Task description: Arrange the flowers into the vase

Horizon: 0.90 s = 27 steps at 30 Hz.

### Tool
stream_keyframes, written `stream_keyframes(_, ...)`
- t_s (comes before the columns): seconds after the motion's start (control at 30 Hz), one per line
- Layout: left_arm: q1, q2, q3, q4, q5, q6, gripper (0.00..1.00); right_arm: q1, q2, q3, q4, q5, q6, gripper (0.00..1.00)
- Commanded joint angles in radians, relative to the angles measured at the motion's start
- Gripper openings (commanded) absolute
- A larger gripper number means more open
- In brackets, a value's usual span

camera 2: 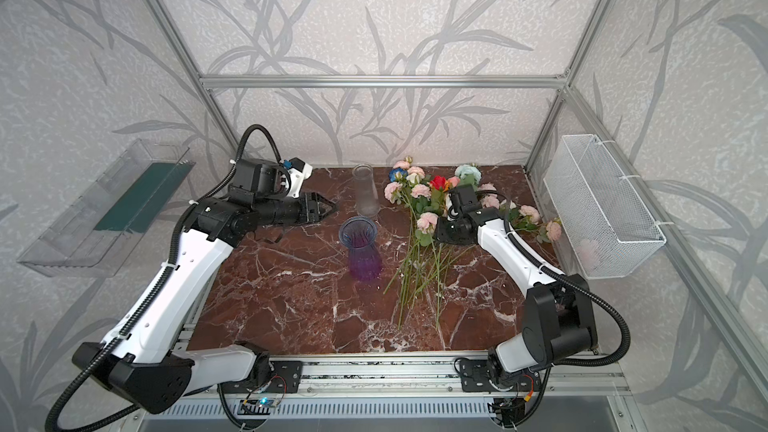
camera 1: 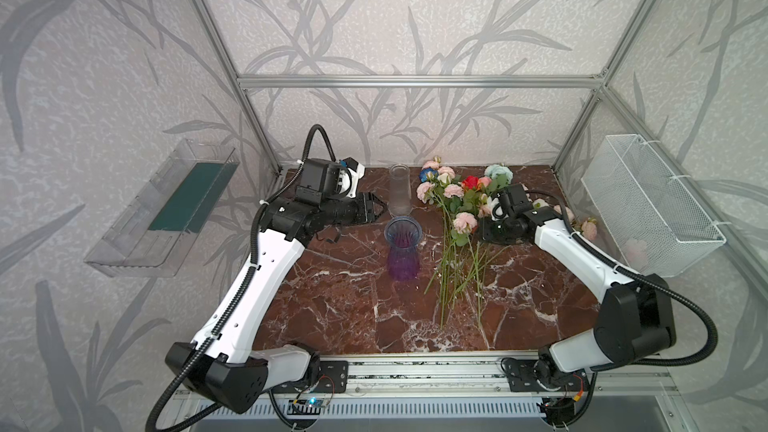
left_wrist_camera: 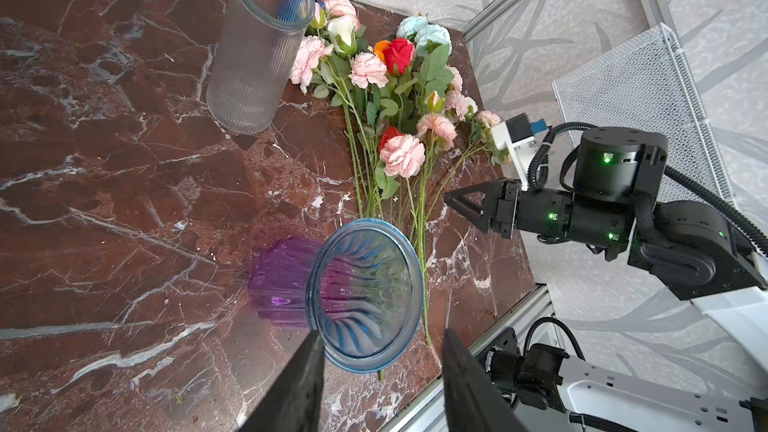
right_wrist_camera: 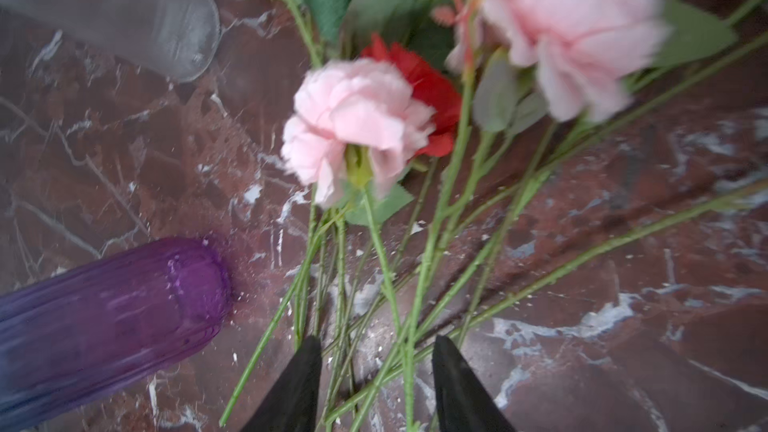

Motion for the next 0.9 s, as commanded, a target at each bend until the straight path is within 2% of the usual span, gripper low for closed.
stream_keyframes(0.0, 0.004, -0.025, -0.011, 0.010, 0.020, -0.003, 0.47, -0.094, 0.041, -0.014, 0.067, -0.024, 0.051, 0.34)
stream_keyframes(0.07, 0.004, -0.026, -0.015, 0.010, 0.022, -0.004, 0.47, -0.126, 0.120, 0.021, 0.075, -0.078, 0.059, 0.21)
stream_keyframes(0.13, 0.004, -0.028, -0.021, 0.010, 0.023, -0.007, 0.47, -0.149, 0.196, 0.059, 0.071, -0.144, 0.063, 0.13)
stream_keyframes(0.23, 0.003, -0.037, -0.040, 0.017, 0.029, -0.016, 0.47, -0.163, 0.282, 0.069, 0.108, -0.194, 0.073, 0.07)
stream_keyframes(0.33, 0.005, -0.042, -0.051, 0.017, 0.029, -0.018, 0.47, -0.164, 0.319, 0.057, 0.151, -0.241, 0.093, 0.07)
stream_keyframes(0.43, 0.005, -0.043, -0.054, 0.016, 0.028, -0.020, 0.47, -0.164, 0.339, 0.035, 0.206, -0.295, 0.117, 0.11)
stream_keyframes(0.67, 0.004, -0.042, -0.048, 0.017, 0.030, -0.028, 0.47, -0.164, 0.281, -0.014, 0.234, -0.270, 0.132, 0.18)
stream_keyframes(0.87, 0.005, -0.037, -0.055, 0.033, 0.038, -0.041, 0.47, -0.165, 0.314, -0.002, 0.248, -0.297, 0.145, 0.21)
